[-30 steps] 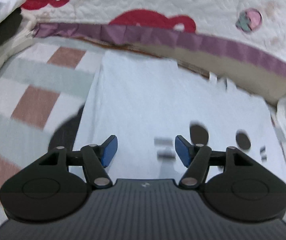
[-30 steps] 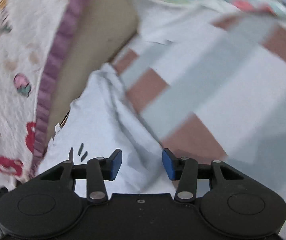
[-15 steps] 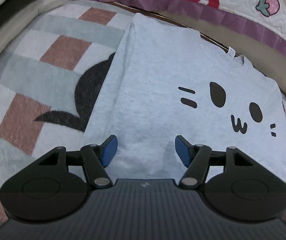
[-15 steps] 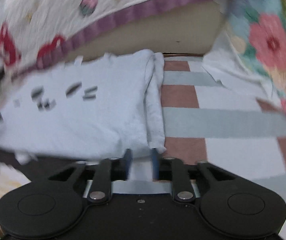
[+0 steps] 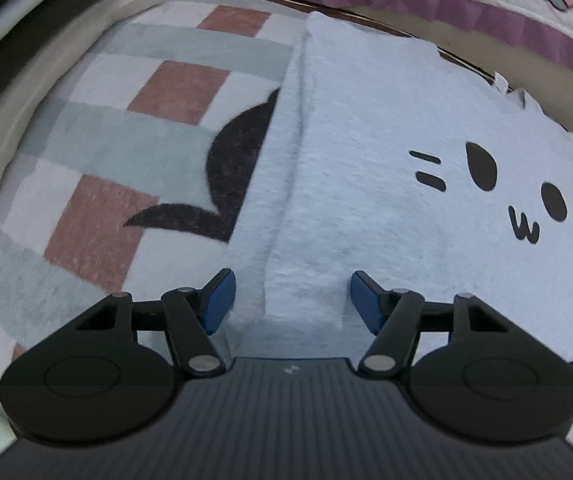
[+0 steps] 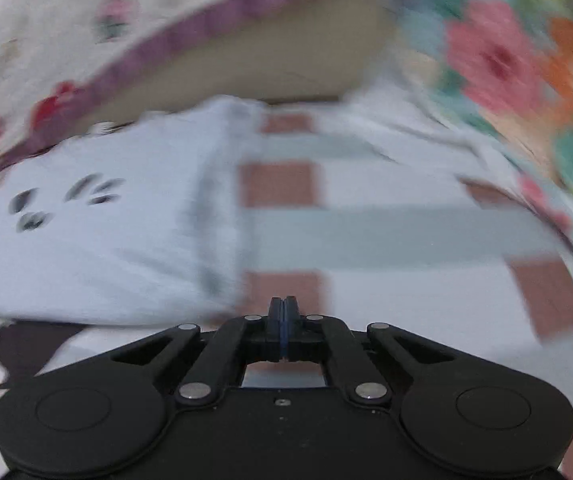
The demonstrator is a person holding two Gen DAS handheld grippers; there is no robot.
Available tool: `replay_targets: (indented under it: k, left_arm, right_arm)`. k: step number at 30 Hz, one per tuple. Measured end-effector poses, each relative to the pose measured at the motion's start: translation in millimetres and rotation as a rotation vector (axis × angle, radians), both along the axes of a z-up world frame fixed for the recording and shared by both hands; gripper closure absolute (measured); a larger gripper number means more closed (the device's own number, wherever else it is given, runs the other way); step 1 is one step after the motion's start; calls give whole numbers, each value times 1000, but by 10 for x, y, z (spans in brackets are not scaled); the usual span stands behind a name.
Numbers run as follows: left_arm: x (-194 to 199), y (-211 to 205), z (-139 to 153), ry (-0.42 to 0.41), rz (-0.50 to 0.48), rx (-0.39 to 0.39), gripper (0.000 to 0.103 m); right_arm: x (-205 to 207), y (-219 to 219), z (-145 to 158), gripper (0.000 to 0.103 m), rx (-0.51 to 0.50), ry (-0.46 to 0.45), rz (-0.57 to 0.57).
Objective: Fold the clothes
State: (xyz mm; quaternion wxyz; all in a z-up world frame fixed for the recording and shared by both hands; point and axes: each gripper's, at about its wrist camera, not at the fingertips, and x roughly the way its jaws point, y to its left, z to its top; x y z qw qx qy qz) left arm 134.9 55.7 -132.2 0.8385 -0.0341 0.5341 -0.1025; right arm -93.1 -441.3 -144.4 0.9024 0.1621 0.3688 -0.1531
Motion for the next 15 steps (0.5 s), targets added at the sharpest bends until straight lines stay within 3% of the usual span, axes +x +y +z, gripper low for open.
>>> replay_targets:
  k: [3,5,6,7,10,11,15]
  left_arm:
    - [-23,106,74,-9,50,-46,38]
    - [-20,224,103,-13,110,-103,38]
    - [-17,287,120,-18,146,-122,38]
    - [-20,329,153,-41,182,-100,38]
    - [-80,288,316,-182,215,73,38]
    - [-83,285,335,-193,206,80,38]
    - [-61,268,233,-127,141,-27,38]
  right_arm:
    - [-146,-115,110,92,137,-52,-80]
    - [-168,-123,98,75,269,-88,-96]
    - [-163,-114,59,57,345,-103,-107]
    - [-154,-87,4,52,410,-110,-121]
    - [-116,15,-144,52,543,-122,-151]
    - [-100,45,-150,51,539,-125,-145]
    - [-37,166,-176,51,526,-139,-122]
